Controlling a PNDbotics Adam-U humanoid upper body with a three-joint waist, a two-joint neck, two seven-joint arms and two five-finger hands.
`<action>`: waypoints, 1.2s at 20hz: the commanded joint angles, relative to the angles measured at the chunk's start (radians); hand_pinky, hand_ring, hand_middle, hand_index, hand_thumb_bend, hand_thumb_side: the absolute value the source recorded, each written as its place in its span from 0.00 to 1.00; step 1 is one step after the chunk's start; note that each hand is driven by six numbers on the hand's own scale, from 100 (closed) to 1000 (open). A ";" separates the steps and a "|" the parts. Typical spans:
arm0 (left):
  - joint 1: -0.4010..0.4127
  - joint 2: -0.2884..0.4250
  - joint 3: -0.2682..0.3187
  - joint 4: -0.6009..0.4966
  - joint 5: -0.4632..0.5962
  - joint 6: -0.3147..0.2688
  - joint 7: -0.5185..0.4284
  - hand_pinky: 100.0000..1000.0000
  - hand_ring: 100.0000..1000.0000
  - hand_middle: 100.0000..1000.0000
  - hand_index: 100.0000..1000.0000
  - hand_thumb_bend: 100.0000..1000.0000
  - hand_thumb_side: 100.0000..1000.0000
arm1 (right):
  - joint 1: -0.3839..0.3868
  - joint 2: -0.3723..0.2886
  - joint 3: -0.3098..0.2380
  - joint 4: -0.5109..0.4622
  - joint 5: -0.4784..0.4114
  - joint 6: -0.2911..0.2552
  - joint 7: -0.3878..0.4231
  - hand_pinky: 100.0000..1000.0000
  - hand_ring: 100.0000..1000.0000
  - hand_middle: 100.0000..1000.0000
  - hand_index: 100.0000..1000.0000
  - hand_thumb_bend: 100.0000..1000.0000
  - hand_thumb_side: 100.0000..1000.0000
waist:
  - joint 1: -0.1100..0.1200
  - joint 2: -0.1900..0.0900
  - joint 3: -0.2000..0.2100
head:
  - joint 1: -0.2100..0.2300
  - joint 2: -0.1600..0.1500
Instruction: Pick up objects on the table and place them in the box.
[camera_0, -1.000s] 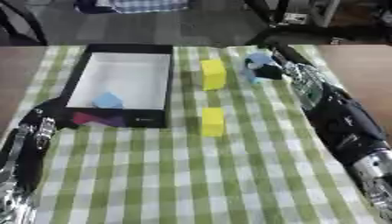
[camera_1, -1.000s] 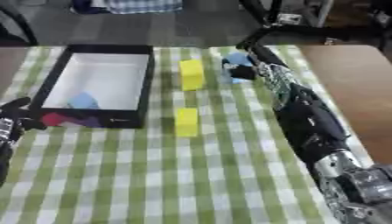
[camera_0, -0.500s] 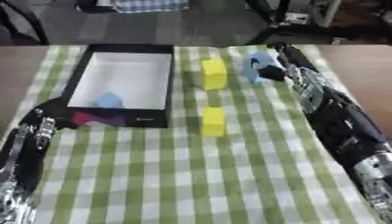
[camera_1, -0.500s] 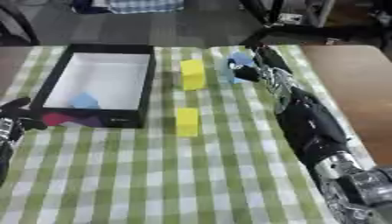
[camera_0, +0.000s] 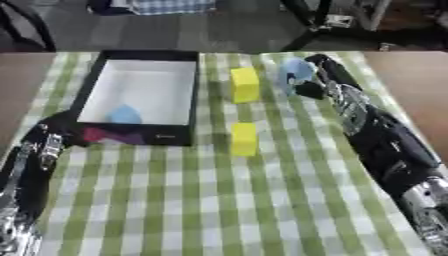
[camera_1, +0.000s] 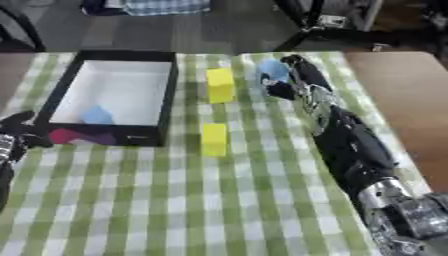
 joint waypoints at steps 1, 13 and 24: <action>-0.013 0.009 0.006 -0.018 -0.001 -0.001 -0.001 0.76 0.51 0.52 0.82 0.01 0.74 | -0.014 -0.008 -0.004 -0.006 -0.010 -0.003 0.008 0.94 0.94 0.95 0.93 0.15 0.71 | 0.006 -0.001 0.002 | -0.004 -0.009; -0.016 0.007 0.005 -0.018 -0.001 -0.001 -0.001 0.76 0.51 0.52 0.82 0.01 0.74 | -0.006 0.003 0.000 -0.005 -0.008 -0.007 0.018 0.86 0.86 0.91 0.91 0.00 0.52 | 0.007 0.003 0.004 | -0.008 -0.011; -0.015 0.008 0.006 -0.018 0.000 0.000 -0.001 0.76 0.51 0.52 0.82 0.01 0.74 | 0.001 0.009 -0.005 -0.028 0.004 0.001 -0.061 0.80 0.61 0.53 0.81 0.00 0.00 | 0.008 0.003 0.002 | -0.007 -0.008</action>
